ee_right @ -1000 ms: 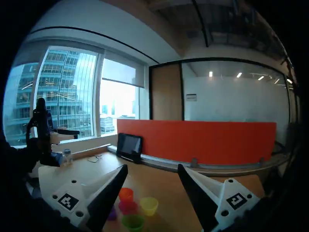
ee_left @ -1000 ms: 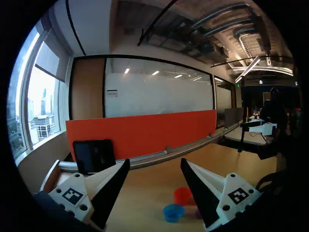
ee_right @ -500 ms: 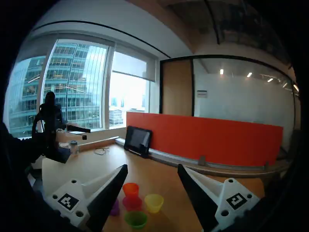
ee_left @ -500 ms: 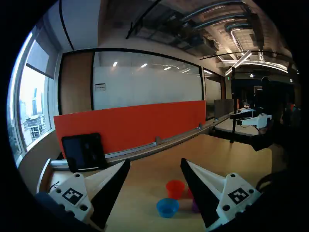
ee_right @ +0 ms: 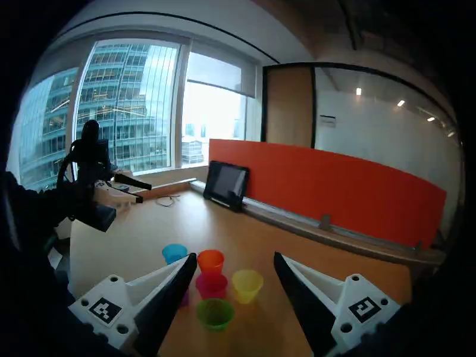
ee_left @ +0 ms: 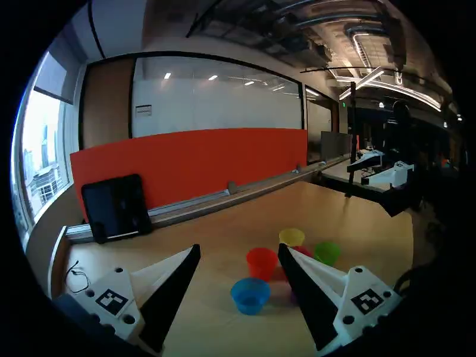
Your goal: Pour water
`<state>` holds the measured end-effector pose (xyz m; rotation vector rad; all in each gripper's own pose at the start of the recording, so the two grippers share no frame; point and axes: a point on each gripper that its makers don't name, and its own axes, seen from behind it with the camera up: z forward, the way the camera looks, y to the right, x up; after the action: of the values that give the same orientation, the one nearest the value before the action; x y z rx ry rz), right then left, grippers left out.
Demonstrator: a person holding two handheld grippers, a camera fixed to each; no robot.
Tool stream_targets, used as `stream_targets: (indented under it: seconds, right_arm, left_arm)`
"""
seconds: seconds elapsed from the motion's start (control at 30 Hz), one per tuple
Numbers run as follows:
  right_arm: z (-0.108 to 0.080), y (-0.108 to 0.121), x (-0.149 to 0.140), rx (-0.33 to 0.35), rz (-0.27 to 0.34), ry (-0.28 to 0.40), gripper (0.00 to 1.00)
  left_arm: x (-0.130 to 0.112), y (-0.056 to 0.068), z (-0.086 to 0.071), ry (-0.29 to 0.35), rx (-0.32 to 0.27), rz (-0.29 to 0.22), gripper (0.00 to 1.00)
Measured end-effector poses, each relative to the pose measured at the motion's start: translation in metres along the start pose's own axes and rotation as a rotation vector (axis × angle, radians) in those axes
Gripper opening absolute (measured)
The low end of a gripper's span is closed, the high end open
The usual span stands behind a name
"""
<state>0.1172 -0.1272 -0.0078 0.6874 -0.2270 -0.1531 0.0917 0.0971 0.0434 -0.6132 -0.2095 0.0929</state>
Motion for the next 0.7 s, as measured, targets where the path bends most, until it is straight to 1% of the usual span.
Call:
stream_targets:
  seconds: [0.2, 0.4, 0.7]
  right_arm:
    - [0.005, -0.003, -0.016, 0.024, -0.016, -0.033, 1.00]
    - [0.013, -0.003, -0.040, 0.046, -0.021, -0.085, 1.00]
    - [0.026, -0.007, -0.075, 0.083, -0.038, -0.153, 1.00]
  left_arm:
    - [-0.019, 0.003, 0.007, -0.038, -0.018, 0.007, 0.97]
    - [-0.040, 0.005, 0.016, -0.078, -0.031, 0.013, 0.97]
    - [-0.080, 0.012, 0.026, -0.165, -0.055, 0.023, 0.97]
